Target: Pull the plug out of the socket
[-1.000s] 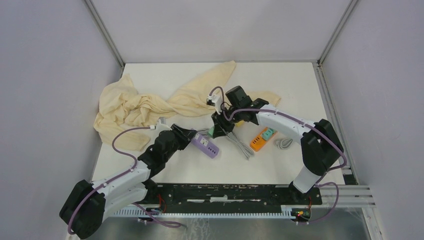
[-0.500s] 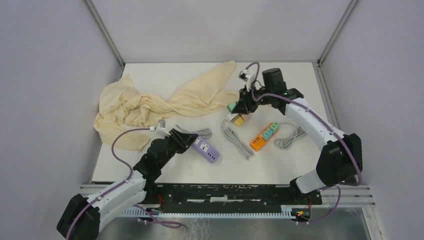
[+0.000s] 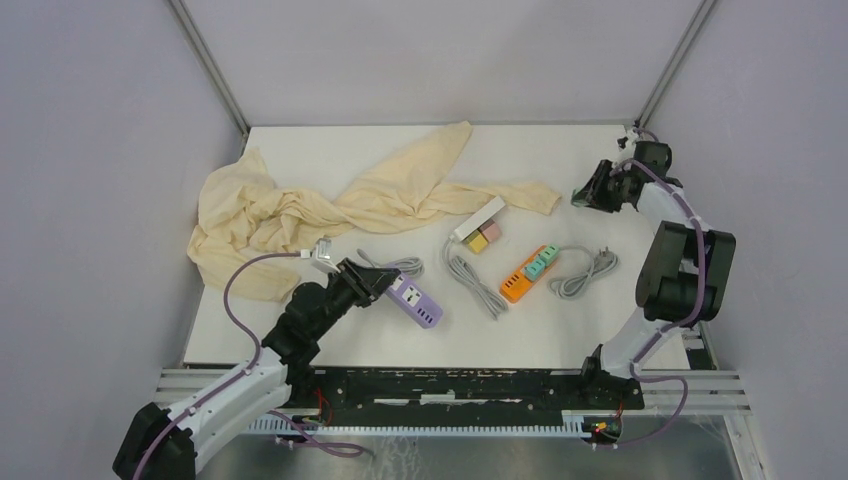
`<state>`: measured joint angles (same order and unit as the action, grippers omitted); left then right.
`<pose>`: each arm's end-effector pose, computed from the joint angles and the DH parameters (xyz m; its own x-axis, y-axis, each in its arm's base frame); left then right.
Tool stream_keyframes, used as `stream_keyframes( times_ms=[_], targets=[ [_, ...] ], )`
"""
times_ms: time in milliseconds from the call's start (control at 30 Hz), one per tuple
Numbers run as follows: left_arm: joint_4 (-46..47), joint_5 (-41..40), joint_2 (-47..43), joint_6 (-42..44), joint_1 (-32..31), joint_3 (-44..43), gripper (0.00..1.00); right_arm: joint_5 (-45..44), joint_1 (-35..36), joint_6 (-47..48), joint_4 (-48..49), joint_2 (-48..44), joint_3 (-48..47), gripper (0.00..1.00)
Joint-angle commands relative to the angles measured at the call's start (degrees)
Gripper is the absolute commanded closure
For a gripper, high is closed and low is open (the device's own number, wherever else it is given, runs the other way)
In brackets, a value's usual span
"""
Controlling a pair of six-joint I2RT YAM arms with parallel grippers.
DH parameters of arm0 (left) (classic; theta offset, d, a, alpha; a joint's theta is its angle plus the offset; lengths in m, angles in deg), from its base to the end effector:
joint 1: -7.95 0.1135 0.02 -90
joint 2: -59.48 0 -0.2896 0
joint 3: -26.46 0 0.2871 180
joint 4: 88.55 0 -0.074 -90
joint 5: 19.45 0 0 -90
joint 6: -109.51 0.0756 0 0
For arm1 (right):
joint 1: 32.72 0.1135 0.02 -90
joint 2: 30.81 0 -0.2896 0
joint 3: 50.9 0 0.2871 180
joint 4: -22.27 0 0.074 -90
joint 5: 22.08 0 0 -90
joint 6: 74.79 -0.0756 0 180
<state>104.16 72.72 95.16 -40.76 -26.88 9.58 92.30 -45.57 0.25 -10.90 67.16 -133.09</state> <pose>0.1668 -0.1196 0.1740 -0.5656 -0.6636 -0.4896 0.2227 0.4487 -0.8655 0.4264 -0.0653 0.2145 -0.7263 0.4068 -0.5541 0.1302 0.8729 0.4703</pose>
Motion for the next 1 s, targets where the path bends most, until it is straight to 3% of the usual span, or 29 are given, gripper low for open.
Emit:
stream_keyframes(
  times_ms=[0, 200, 333, 500, 667, 767, 967],
  targets=[
    [5.7, 2.2, -2.3, 3.0, 0.3, -0.1, 0.97, -1.5, -2.9, -3.2, 0.0, 6.3, -2.2, 0.88],
    [5.0, 2.5, -4.6, 2.3, 0.2, 0.6, 0.97, -1.7, -4.7, -4.2, 0.3, 11.6, -4.1, 0.76],
    [4.8, 2.7, -5.3, 2.0, 0.2, 0.6, 0.97, -1.3, -5.2, -4.8, 0.8, 13.4, -5.1, 0.59],
    [4.7, 3.5, -5.2, 1.8, 0.1, 0.2, 0.97, -1.6, -6.0, -2.1, 0.2, 13.8, -6.9, 0.25],
    [4.6, 4.8, -5.1, 2.8, 0.1, -0.7, 0.97, -1.1, -6.1, 5.7, -1.0, 7.7, -7.1, 0.13],
    [5.0, 6.8, -4.7, 6.0, 0.2, -1.8, 0.97, 6.2, -6.1, 12.9, -2.5, 1.1, -6.3, 0.12],
    [5.9, 10.1, -2.2, 10.8, 0.2, -6.0, 0.97, 31.7, 0.7, 25.4, -6.7, -12.9, -2.8, 0.04]
  ],
)
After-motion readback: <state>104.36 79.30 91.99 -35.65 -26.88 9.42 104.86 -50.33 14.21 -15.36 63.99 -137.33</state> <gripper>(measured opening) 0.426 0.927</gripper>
